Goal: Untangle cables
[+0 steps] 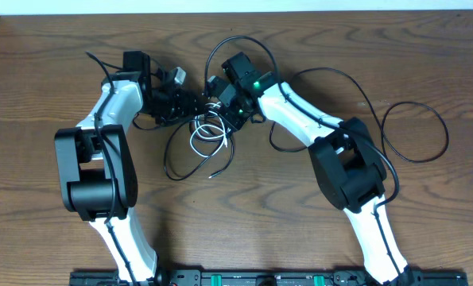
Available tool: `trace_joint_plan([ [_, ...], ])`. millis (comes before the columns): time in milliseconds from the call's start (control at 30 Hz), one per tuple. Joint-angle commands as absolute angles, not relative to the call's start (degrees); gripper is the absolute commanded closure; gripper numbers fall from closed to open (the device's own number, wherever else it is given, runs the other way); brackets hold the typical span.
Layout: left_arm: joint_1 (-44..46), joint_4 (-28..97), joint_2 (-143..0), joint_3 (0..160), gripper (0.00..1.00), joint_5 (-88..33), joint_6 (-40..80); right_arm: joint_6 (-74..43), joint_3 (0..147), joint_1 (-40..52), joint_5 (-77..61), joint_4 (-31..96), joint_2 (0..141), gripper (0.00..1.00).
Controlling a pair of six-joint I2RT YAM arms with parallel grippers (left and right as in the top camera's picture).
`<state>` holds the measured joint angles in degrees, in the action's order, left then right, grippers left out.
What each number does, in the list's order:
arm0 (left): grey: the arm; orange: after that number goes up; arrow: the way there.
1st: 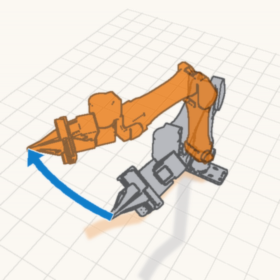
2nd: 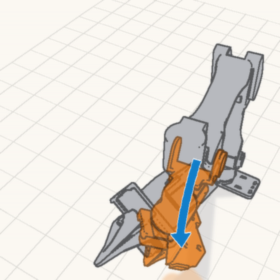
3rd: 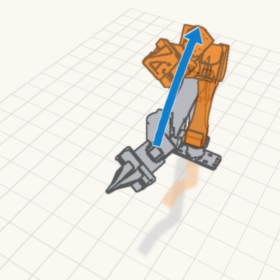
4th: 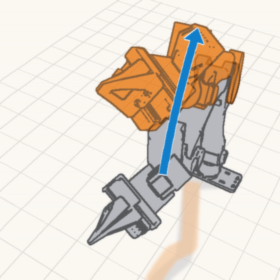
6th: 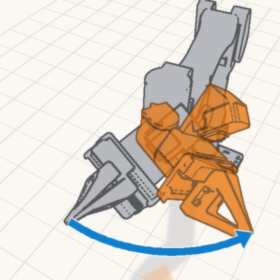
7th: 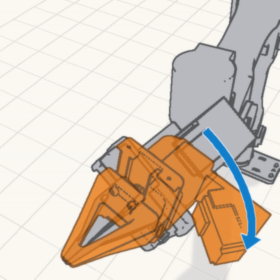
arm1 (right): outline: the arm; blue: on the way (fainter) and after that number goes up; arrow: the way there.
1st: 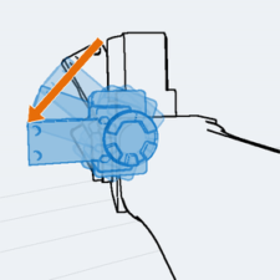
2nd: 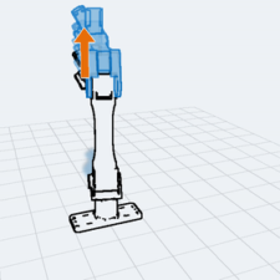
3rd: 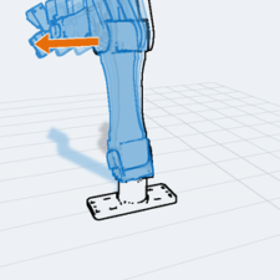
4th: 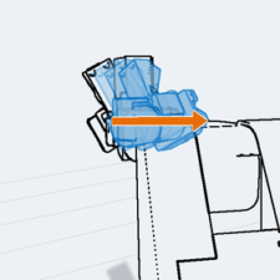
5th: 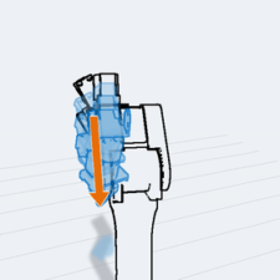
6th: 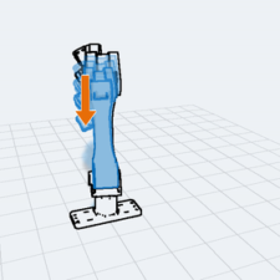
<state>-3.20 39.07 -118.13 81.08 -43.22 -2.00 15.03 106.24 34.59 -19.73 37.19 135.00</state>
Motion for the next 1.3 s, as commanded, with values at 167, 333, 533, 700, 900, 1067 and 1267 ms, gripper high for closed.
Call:
trace_joint_plan([
  [167,-2.28,39.79,-116.81,79.46,0.35,-39.79,-5.74,11.51,106.02,33.41,-28.97,35.92,133.38,0.99],
  [333,-0.69,37.78,-116.81,78.52,0.35,-39.51,-5.34,10.26,106.02,33.41,-29.15,35.51,133.38,0.99],
  [533,1.72,36.36,-116.92,78.00,0.39,-32.88,-5.32,10.26,106.02,33.41,-31.33,35.44,133.38,0.99],
  [700,2.90,35.68,-117.23,77.95,0.57,-29.17,-5.13,10.24,106.02,33.41,-32.23,35.33,133.38,0.99],
  [900,2.96,34.94,-118.08,77.95,0.71,-28.82,-4.86,10.26,106.02,33.01,-35.75,35.33,133.38,0.99],
  [1067,2.98,33.74,-119.28,77.93,0.71,-28.84,-3.27,9.61,106.02,32.03,-38.33,35.51,133.38,0.99],
  [1267,2.96,32.84,-120.22,77.93,0.72,-28.45,-2.92,8.71,106.02,31.68,-38.33,36.07,133.38,0.99],
])
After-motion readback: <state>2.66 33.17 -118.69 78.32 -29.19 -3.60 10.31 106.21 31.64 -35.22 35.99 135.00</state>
